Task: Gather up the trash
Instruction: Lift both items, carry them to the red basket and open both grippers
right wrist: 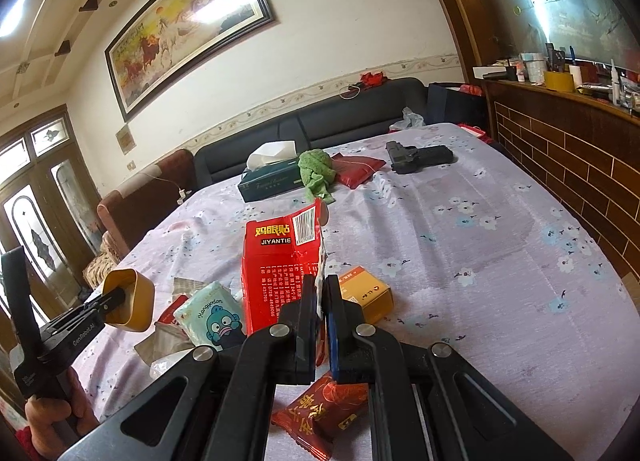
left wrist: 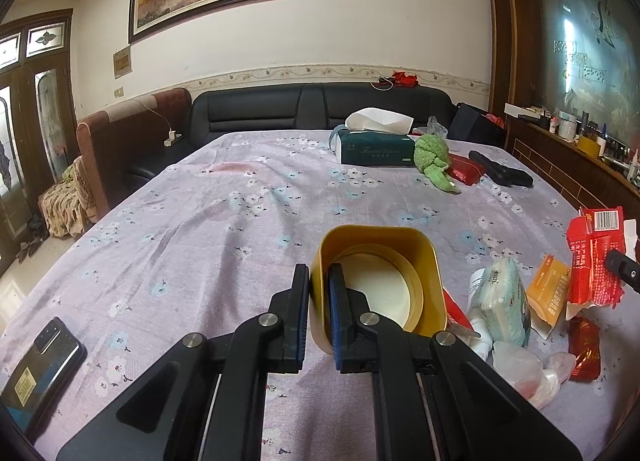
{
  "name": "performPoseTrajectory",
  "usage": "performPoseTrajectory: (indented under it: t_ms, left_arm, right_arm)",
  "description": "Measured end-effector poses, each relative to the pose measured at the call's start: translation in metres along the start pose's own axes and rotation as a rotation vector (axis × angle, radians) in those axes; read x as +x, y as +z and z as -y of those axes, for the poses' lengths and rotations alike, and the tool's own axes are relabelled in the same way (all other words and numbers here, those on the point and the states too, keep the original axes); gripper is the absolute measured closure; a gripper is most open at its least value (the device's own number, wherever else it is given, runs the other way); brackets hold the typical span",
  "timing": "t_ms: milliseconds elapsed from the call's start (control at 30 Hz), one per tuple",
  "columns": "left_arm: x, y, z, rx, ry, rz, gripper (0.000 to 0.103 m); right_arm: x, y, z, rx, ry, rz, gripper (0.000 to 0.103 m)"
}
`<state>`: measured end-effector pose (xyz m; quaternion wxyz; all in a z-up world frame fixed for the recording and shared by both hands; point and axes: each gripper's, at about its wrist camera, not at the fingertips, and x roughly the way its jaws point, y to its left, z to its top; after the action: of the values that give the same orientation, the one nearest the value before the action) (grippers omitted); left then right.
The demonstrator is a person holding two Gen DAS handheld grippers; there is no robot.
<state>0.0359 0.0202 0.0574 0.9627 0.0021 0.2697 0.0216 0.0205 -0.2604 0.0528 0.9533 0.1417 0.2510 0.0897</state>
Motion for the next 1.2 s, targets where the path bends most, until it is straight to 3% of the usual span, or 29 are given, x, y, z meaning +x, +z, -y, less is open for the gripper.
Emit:
performPoseTrajectory:
  t_ms: [400,567,967,1200]
  left_arm:
    - [-0.005,0.002,-0.001,-0.002,0.006,0.02,0.094]
    - [-0.006,0.004,-0.003,-0.008,-0.002,0.022,0.094]
    - [-0.032,-0.006,0.005,-0.057,-0.172,-0.064,0.094]
    - [-0.059,-0.019,0.031,-0.029,-0.237,-0.087,0.094]
  right_arm:
    - [-0.005,0.003,0.002,0.002,-0.066,0.026,0.098]
    - [-0.032,-0.003,0.002,0.028,-0.064,0.026,0.098]
    - [-0.107,-0.016,0.009,0.054,-0.068,0.023,0.098]
    - [-0.12,-0.024,0.019,0.093,-0.049,-0.001,0.098]
